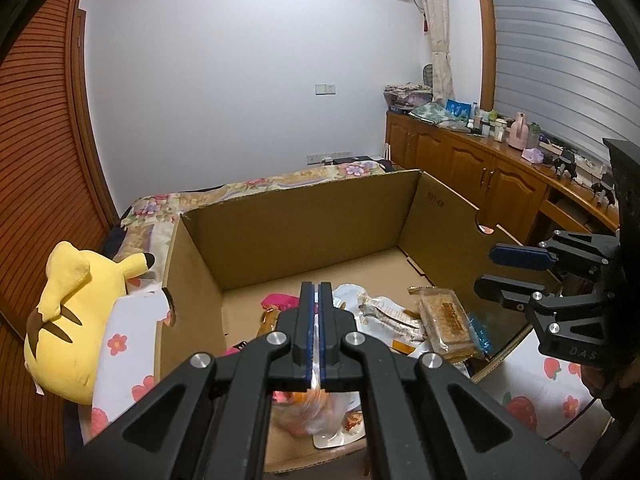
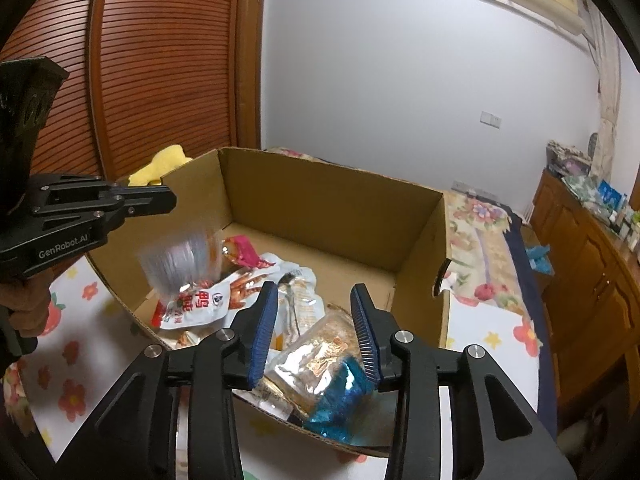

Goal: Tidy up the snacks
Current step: 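Open both tools to drop the blue candy and white pouch into the box, then lower both tools toward the copper bar and clear-wrapped white bar beside the box, then grasp the copper-wrapped bar with the left tool, then lift the copper bar with the left tool while the right tool grasps the white bar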

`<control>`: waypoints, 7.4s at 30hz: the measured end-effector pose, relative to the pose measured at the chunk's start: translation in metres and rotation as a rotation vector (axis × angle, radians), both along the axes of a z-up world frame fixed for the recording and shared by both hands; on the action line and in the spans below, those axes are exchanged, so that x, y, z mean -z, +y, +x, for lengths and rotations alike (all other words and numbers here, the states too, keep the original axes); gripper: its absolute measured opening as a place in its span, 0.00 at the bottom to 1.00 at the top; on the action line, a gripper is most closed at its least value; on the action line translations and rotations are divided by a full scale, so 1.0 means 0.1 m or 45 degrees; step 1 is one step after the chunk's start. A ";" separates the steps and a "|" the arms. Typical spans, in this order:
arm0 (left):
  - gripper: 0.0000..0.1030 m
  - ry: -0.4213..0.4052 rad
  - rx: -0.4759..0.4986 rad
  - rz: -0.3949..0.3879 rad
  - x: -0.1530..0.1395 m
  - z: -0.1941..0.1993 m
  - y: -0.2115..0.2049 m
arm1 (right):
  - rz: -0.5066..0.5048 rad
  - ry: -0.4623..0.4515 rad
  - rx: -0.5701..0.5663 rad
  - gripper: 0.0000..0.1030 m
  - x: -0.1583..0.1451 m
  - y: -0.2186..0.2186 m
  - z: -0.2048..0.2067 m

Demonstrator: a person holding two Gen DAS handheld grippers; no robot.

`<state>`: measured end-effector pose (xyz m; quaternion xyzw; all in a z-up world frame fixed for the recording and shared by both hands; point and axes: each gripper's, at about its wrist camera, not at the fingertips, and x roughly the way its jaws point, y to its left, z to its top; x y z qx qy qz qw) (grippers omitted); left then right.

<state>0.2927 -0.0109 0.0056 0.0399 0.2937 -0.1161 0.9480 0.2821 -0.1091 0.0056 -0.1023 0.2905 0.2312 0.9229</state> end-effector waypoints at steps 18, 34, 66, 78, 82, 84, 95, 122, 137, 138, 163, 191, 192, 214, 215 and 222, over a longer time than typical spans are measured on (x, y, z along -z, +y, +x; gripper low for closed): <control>0.04 -0.042 0.005 -0.008 -0.16 -0.76 0.04 | 0.051 -0.028 0.018 0.41 -0.21 -0.03 -0.74; 0.21 0.000 0.036 -0.011 0.09 -1.33 0.15 | 0.125 0.116 0.027 0.41 0.20 0.13 -1.25; 0.24 0.181 0.040 -0.060 0.78 -1.35 0.08 | 0.004 0.339 0.152 0.49 0.94 0.19 -0.93; 0.25 0.216 0.057 -0.073 0.88 -1.25 -0.03 | 0.032 0.365 0.108 0.48 0.99 0.24 -0.89; 0.30 0.222 0.059 -0.089 0.89 -1.21 -0.05 | 0.051 0.370 0.098 0.41 0.99 0.19 -0.89; 0.30 0.230 0.064 -0.098 0.90 -1.18 -0.08 | 0.057 0.372 0.093 0.39 0.99 0.17 -0.91; 0.34 0.272 0.082 -0.127 0.96 -0.96 -0.33 | 0.075 0.325 0.108 0.38 0.91 -0.03 -1.11; 0.35 0.308 0.040 0.018 1.18 -0.66 -0.56 | 0.088 0.303 0.123 0.39 0.97 -0.19 -1.24; 0.00 0.268 0.099 0.007 1.11 -0.90 -0.51 | 0.080 0.299 0.124 0.39 0.97 -0.20 -1.25; 0.00 0.266 0.100 0.001 1.09 -0.92 -0.49 | 0.079 0.300 0.123 0.39 0.97 -0.20 -1.25; 0.21 0.222 0.108 -0.119 0.78 -1.15 -0.33 | 0.089 0.283 0.128 0.39 0.95 -0.24 -1.28; 0.25 0.292 0.101 0.001 1.11 -0.95 -0.41 | 0.094 0.278 0.121 0.39 0.94 -0.24 -1.31; 0.25 0.285 0.099 -0.003 1.09 -0.97 -0.40 | 0.093 0.276 0.121 0.39 0.94 -0.24 -1.31; 0.27 -0.054 0.069 -0.073 -0.26 -0.92 -0.06 | 0.169 -0.051 0.014 0.39 -0.34 -0.08 -0.89; 0.27 -0.055 0.058 -0.065 -0.27 -0.85 -0.04 | 0.173 -0.050 0.008 0.39 -0.35 -0.05 -0.82; 0.28 -0.044 -0.006 -0.037 -0.19 -0.45 0.03 | 0.173 -0.014 -0.018 0.40 -0.27 0.07 -0.40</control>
